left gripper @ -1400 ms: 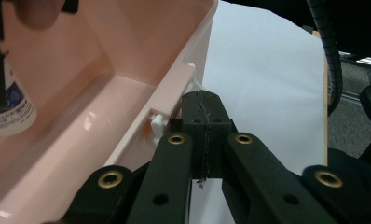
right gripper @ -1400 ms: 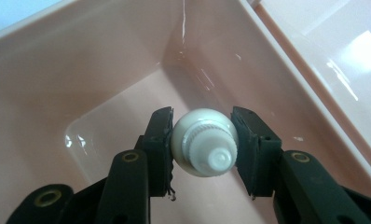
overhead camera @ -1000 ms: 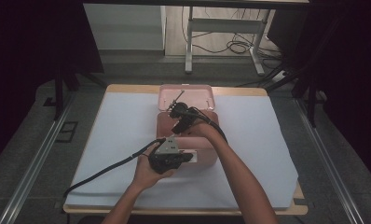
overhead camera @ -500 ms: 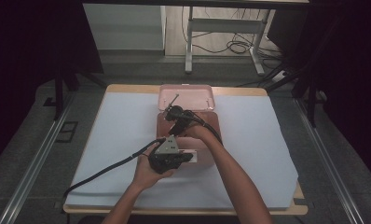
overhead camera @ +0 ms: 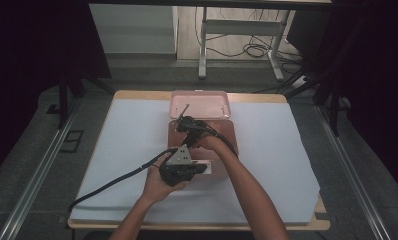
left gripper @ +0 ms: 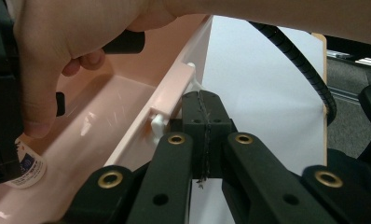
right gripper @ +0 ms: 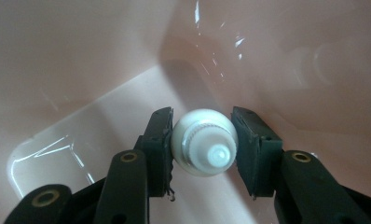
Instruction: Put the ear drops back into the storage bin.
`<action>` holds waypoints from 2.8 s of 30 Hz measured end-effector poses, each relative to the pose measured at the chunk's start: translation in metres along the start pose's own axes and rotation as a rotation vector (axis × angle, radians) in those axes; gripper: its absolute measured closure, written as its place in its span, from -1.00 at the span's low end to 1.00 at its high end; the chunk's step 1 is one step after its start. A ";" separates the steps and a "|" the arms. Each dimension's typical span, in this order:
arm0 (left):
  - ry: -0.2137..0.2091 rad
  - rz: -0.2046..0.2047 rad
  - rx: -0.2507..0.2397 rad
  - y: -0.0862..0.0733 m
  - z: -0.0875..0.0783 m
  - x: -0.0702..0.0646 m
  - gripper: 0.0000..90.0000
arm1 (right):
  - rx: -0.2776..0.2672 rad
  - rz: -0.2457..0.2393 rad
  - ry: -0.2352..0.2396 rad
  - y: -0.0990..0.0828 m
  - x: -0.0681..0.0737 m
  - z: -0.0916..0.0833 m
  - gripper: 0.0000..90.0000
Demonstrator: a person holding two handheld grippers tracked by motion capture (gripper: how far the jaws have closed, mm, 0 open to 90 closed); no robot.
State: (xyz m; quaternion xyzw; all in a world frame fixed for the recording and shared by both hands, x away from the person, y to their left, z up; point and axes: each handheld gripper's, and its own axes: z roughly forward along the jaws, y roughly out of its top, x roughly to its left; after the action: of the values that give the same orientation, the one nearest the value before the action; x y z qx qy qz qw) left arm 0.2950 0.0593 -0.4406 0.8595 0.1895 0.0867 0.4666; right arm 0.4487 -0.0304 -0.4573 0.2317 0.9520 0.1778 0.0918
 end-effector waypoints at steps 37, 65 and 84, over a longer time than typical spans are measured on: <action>-0.002 -0.007 -0.001 0.000 0.000 0.000 1.00 | -0.178 0.116 -0.024 -0.032 -0.010 -0.089 0.06; -0.005 -0.009 -0.004 0.000 0.000 0.001 1.00 | -0.257 0.233 -0.100 -0.085 -0.040 -0.129 0.03; 0.001 -0.010 -0.008 -0.001 0.000 0.000 1.00 | -0.301 0.331 -0.145 -0.100 -0.071 -0.137 0.02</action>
State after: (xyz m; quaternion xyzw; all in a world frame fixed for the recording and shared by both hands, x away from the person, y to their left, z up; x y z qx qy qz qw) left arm 0.2944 0.0596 -0.4416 0.8567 0.1937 0.0856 0.4703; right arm 0.4349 -0.1881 -0.3627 0.3805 0.8547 0.3131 0.1631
